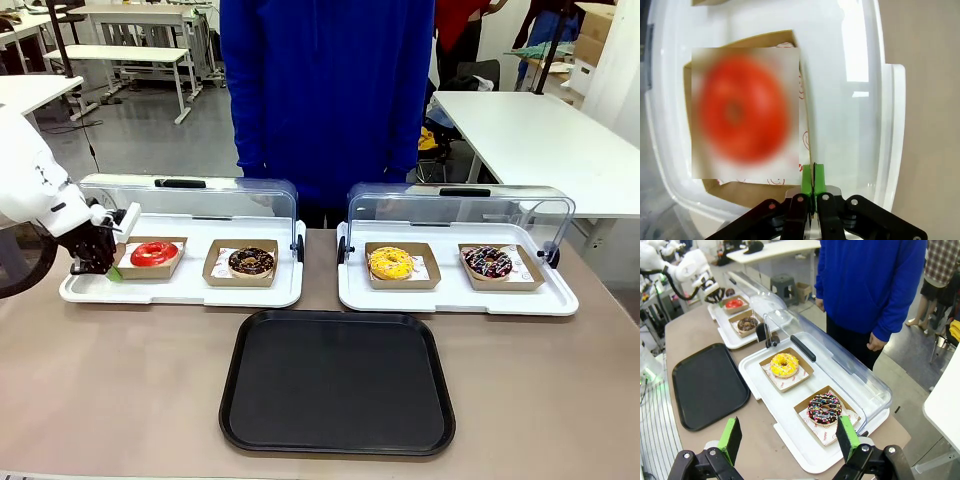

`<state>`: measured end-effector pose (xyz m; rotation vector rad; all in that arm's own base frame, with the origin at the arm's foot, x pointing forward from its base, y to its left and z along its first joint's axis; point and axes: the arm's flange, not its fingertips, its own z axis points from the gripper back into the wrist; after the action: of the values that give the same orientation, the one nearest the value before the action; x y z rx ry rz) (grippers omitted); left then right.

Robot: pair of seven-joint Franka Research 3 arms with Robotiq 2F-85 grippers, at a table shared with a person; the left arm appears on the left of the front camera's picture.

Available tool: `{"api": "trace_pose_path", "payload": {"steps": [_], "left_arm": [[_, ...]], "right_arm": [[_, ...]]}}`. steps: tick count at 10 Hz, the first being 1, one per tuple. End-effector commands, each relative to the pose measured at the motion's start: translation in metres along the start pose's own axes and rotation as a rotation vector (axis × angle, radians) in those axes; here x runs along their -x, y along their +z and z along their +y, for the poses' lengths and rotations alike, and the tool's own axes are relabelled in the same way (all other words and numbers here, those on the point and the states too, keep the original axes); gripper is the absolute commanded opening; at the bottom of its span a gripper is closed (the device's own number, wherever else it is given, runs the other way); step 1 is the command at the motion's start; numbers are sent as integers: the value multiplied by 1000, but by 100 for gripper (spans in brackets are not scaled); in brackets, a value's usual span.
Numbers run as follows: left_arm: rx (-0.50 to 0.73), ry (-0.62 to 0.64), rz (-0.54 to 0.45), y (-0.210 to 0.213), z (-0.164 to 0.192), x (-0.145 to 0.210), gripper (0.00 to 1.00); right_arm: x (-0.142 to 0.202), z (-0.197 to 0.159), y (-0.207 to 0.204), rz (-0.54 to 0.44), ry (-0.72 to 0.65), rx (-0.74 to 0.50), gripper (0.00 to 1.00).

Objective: Move the first donut from the left to the tray.
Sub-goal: Pick up the Paper togo box containing the Donut indicated by the person and place it on the Handle tray.

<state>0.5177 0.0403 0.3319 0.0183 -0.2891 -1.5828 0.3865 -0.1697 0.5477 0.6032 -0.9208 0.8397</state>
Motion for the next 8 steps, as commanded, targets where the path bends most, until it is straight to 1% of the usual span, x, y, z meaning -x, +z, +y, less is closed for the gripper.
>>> {"api": "trace_pose_path", "payload": {"steps": [1,3,5,7,8], "left_arm": [[-55,67,19,32,1,-3,2],[-118,91,17,62,2,-12,2],[-148,96,8,88,0,-32,2],[-128,86,-16,106,-9,-63,2],[-122,66,-13,115,-18,-88,2]], "right_arm": [[-3,-3,-1,-34,24,1,100],[-3,-3,-1,-34,24,1,100],[-3,-3,-1,-34,24,1,100],[-3,-3,-1,-34,24,1,100],[-3,-3,-1,-34,24,1,100]]}}
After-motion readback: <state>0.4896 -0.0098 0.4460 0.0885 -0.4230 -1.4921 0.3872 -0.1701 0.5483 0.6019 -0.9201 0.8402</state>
